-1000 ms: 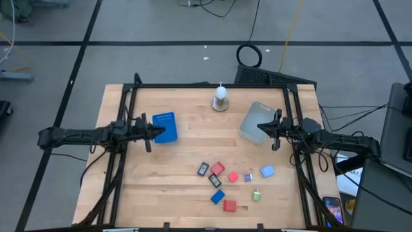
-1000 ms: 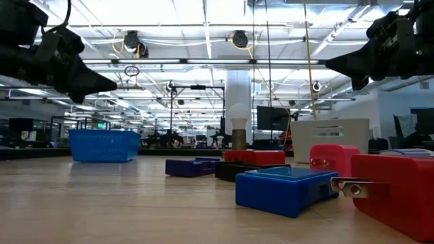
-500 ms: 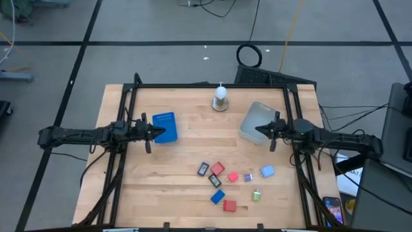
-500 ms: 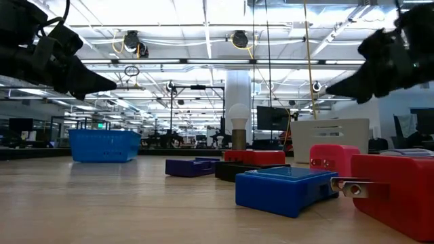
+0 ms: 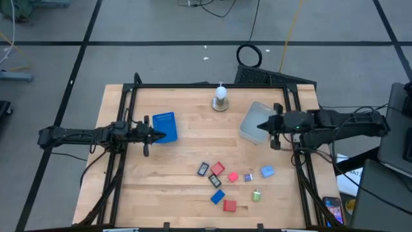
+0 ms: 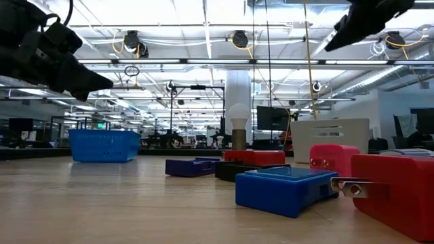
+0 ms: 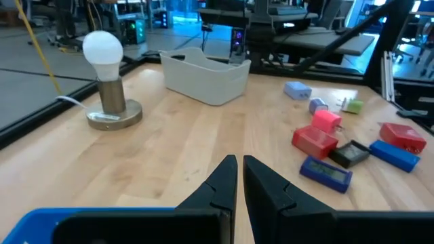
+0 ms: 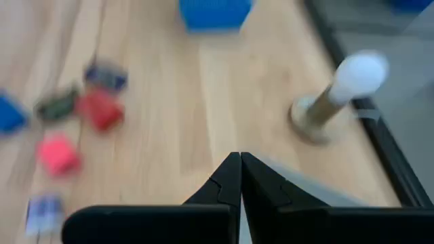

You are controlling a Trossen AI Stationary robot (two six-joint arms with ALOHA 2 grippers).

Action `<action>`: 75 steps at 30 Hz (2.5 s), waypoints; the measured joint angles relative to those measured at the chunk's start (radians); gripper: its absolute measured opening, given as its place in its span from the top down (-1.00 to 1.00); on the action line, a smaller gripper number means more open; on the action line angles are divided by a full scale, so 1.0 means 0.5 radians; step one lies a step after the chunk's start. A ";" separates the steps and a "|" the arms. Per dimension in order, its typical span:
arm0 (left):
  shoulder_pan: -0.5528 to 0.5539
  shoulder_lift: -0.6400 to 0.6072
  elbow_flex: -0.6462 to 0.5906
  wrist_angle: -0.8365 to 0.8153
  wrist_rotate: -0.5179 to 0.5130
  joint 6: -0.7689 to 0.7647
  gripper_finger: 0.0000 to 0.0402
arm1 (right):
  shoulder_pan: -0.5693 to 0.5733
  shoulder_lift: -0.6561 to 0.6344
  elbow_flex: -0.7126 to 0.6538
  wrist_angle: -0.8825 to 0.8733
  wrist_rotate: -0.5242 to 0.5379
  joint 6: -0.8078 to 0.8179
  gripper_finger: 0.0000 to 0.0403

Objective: Pick & Place Office items
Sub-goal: Put the gray charger adapter into the gray bin

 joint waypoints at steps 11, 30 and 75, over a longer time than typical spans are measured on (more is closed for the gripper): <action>0.000 -0.001 0.001 0.024 -0.052 0.048 0.87 | 0.231 0.562 0.137 -0.527 -0.408 0.385 0.25; 0.001 0.000 0.001 0.019 -0.056 -0.029 0.87 | 0.793 1.149 0.126 -0.494 -0.419 0.623 -0.67; 0.001 0.000 0.001 0.004 -0.055 -0.028 0.87 | 0.967 1.330 -0.219 0.197 -0.517 0.733 -0.02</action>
